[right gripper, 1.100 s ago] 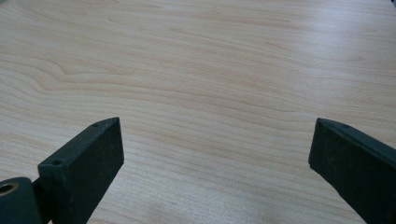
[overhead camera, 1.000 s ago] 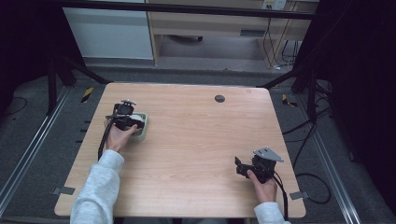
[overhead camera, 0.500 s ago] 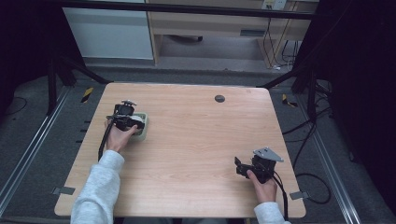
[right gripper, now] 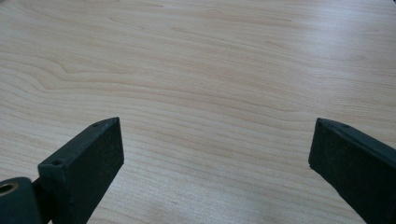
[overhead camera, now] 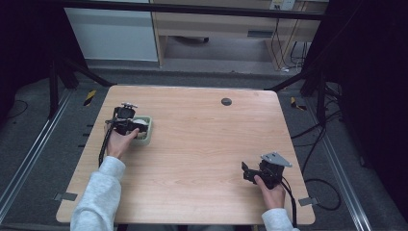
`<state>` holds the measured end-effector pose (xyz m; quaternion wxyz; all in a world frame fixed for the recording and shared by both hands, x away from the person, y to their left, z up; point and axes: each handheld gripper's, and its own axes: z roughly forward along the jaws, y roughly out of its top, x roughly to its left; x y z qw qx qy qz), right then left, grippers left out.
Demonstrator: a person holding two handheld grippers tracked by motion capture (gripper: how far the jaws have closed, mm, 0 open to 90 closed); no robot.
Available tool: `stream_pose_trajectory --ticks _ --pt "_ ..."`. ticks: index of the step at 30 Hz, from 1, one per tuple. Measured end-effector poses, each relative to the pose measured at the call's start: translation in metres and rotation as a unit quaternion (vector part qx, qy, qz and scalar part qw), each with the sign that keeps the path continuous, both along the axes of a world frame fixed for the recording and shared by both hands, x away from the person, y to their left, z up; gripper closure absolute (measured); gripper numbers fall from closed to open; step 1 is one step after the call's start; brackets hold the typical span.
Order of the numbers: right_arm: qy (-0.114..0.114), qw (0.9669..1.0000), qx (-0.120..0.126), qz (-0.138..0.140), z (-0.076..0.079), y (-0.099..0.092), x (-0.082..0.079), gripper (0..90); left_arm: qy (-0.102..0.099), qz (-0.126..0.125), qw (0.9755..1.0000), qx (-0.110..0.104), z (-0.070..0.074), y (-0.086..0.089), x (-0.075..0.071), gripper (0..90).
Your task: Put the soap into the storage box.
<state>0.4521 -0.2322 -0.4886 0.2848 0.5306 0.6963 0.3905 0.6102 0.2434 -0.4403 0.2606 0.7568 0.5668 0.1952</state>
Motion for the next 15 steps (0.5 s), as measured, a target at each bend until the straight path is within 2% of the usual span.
stream_pose_trajectory --ticks 7,10,13,15 --pt "0.0 1.0 0.0 -0.001 0.0 0.0 0.0 3.6 -0.035 -0.033 0.9984 -0.031 0.013 0.002 -0.026 22.7" --pt "0.0 1.0 -0.001 -0.001 0.0 0.0 0.0 3.6 -0.055 -0.044 0.9963 -0.05 0.018 0.004 -0.042 25.6" --pt "0.0 1.0 -0.002 -0.001 0.0 0.0 0.0 3.6 -0.067 -0.057 0.9942 -0.062 0.021 0.005 -0.058 25.9" --pt "0.001 1.0 -0.002 0.0 0.0 0.0 0.0 3.6 -0.081 -0.062 0.993 -0.06 0.021 0.005 -0.068 25.7"
